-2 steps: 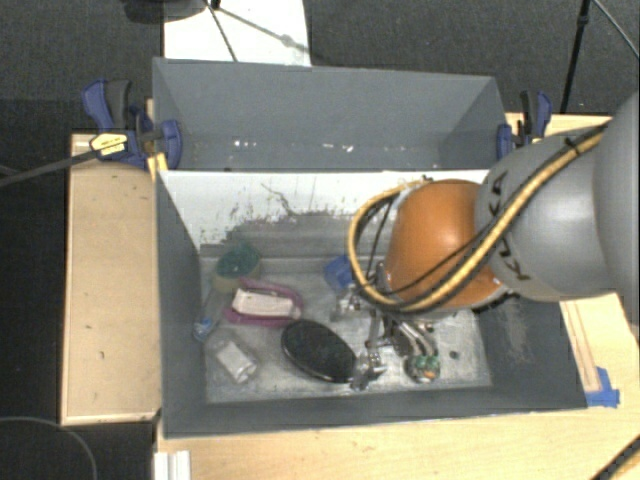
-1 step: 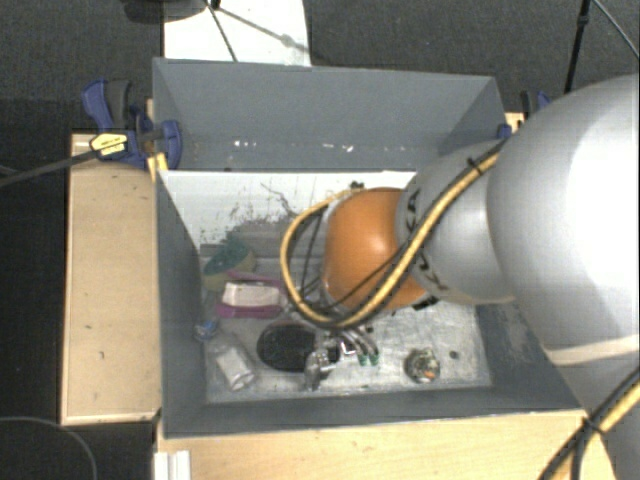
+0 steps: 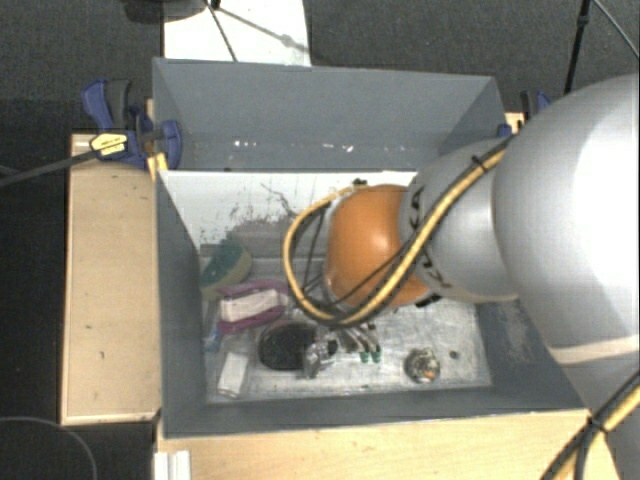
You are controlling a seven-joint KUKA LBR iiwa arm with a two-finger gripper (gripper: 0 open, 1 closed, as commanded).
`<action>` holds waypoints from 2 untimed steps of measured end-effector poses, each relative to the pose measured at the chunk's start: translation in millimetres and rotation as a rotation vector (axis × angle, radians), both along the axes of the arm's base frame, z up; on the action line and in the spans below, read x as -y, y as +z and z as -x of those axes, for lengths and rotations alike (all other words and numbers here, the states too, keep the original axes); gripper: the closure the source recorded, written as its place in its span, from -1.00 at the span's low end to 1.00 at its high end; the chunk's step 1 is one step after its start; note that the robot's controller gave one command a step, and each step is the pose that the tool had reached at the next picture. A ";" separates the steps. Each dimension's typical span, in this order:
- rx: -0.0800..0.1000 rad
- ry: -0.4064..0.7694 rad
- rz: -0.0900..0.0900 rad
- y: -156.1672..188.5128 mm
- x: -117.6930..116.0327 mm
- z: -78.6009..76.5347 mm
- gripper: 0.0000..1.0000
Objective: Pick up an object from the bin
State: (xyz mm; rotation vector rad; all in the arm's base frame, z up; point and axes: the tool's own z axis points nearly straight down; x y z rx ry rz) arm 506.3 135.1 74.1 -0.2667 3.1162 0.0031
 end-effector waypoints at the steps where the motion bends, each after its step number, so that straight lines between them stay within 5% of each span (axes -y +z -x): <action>1: -0.004 0.320 0.003 163.0 -34.7 -15.3 1.00; 2: -0.010 0.320 0.004 159.9 -33.8 -14.2 -1.00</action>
Offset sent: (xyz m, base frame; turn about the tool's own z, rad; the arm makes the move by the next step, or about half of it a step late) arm 0.0135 0.0334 0.1595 -0.3198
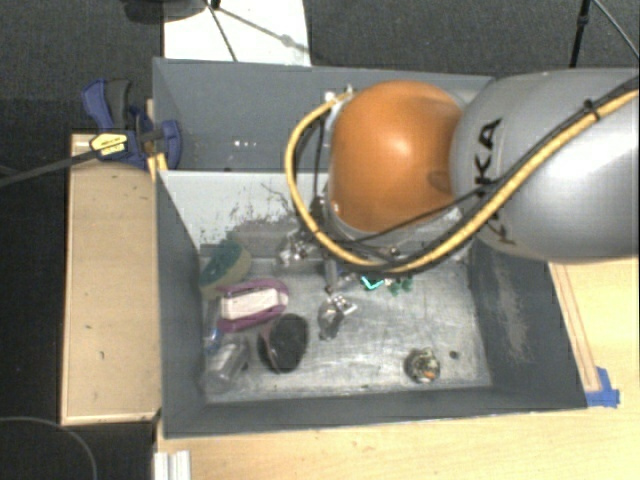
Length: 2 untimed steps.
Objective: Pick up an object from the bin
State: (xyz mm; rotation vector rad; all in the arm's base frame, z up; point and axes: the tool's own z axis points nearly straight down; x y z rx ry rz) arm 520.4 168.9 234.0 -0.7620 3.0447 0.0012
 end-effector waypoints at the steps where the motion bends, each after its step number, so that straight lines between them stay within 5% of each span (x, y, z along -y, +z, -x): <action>1: 0.015 -0.004 -0.007 -133.8 -19.3 -14.6 -1.00; 2: 0.007 0.239 0.006 -148.6 -54.7 -23.7 -1.00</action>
Offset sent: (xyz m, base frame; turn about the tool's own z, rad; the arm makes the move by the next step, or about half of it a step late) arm 0.0119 0.0192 -0.1640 0.0041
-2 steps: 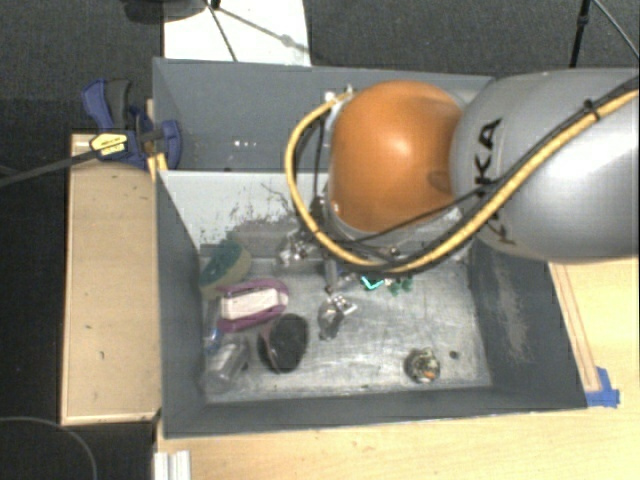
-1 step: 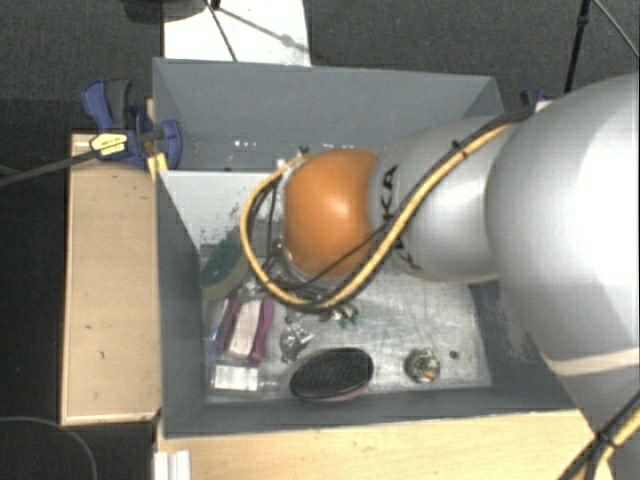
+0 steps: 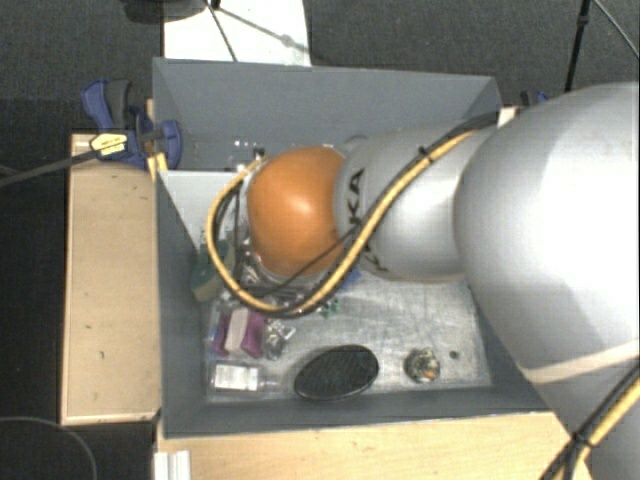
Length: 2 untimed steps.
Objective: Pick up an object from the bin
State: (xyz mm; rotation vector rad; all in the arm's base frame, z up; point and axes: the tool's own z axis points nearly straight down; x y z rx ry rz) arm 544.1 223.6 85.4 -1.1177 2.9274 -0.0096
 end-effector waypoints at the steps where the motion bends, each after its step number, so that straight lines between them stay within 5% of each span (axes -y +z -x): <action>1: 0.004 0.000 -0.004 2.6 -2.0 -1.2 1.00; 2: -0.001 0.038 -0.007 115.6 -7.9 -2.0 1.00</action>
Offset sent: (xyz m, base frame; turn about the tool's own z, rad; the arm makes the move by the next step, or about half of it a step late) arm 0.0000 0.0000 0.0000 0.0000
